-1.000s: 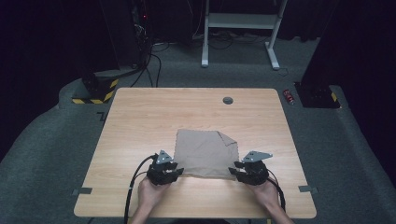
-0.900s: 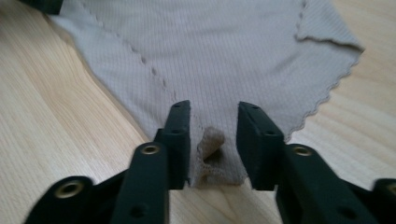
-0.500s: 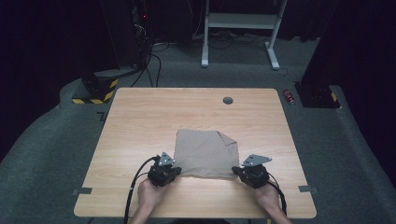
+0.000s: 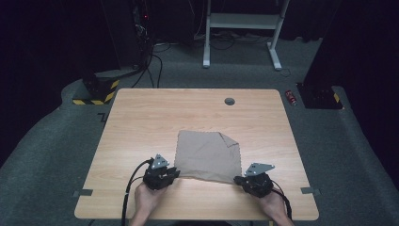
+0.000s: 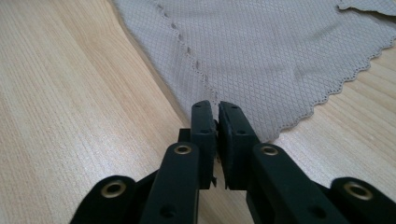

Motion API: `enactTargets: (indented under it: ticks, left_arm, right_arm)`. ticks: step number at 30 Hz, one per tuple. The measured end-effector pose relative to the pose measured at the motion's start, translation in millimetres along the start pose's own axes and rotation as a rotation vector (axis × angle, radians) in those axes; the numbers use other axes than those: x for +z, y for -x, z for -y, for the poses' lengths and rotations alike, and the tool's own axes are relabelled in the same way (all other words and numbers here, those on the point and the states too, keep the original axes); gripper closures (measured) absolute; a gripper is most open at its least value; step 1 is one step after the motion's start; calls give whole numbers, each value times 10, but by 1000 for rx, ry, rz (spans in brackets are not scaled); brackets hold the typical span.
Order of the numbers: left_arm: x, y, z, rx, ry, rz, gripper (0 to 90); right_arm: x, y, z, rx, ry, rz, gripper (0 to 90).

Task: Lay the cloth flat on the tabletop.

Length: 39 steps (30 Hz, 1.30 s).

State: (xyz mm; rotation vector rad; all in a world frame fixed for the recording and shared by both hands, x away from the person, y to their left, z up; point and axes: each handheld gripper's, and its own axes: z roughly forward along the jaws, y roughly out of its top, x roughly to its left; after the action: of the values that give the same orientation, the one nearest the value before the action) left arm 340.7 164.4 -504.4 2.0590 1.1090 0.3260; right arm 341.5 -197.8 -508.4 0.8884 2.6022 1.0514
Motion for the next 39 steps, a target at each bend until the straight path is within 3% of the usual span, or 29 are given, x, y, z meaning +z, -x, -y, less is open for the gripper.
enactTargets:
  ticks: [4,7,10,14,18,23,30,35,39]
  left_arm:
    - [128,12,-98,3,-29,-17,664]
    - [224,62,-140,30,-70,-38,668]
    - [267,104,-148,59,-89,-67,695]
    - [254,95,-156,75,-107,-67,783]
    - [239,93,-158,95,-122,-54,885]
    - [207,97,-140,91,-107,-21,898]
    - [58,112,-65,77,-77,40,898]
    - [-67,129,92,76,-63,74,896]
    - [-160,141,180,71,-55,82,878]
  right_arm:
    - [-37,26,-59,24,28,17,752]
    - [-38,50,-129,32,38,21,729]
    - [35,72,-189,30,8,22,712]
    - [157,82,-194,31,-50,14,721]
    - [181,65,-195,14,-62,7,814]
    - [164,26,-192,-20,-55,13,891]
    - [102,-36,-183,-45,-34,-28,894]
    - [59,-114,-142,-77,-29,-52,881]
    - [-2,-99,-141,-55,13,-40,816]
